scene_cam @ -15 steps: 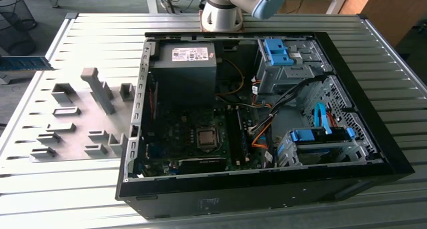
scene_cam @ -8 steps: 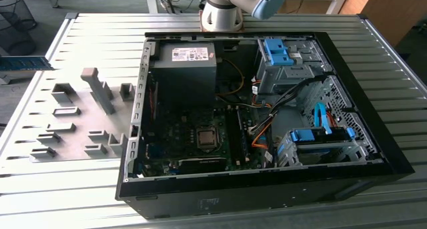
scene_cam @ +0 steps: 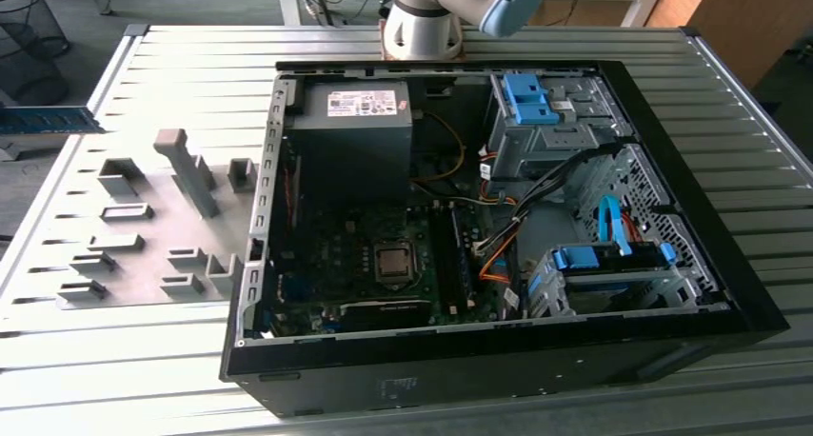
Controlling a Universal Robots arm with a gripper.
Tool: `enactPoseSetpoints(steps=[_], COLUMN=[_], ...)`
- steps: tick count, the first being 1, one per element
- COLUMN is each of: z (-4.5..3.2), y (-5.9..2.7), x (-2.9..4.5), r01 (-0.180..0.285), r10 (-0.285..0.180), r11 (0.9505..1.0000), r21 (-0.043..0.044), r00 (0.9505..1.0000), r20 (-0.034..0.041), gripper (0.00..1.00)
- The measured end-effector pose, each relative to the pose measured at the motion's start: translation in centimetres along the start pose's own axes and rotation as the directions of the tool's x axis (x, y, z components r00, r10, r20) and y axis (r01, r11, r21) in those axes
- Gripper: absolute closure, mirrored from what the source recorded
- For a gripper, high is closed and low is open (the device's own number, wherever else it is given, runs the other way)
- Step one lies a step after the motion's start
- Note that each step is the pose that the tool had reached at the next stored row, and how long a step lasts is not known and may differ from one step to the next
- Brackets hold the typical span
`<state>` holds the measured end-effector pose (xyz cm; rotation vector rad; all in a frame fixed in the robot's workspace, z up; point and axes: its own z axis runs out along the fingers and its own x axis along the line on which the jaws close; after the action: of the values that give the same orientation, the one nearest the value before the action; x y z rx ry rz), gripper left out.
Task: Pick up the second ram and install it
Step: 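Pick up the second ram and move it above second insertion slot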
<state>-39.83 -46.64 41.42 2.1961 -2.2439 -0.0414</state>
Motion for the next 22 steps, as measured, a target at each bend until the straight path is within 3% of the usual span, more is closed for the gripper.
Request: enactPoseSetpoints(steps=[7,22], z=[-0.02,-0.06], y=[-1.48,-3.75], x=[-0.03,-0.08], r01=[0.000,0.000], r10=[0.000,0.000], r11=[1.0000,1.0000], r21=[0.0001,0.0001], r00=[1.0000,1.0000], r20=[0.0002,0.0005], gripper=[0.86,0.86])
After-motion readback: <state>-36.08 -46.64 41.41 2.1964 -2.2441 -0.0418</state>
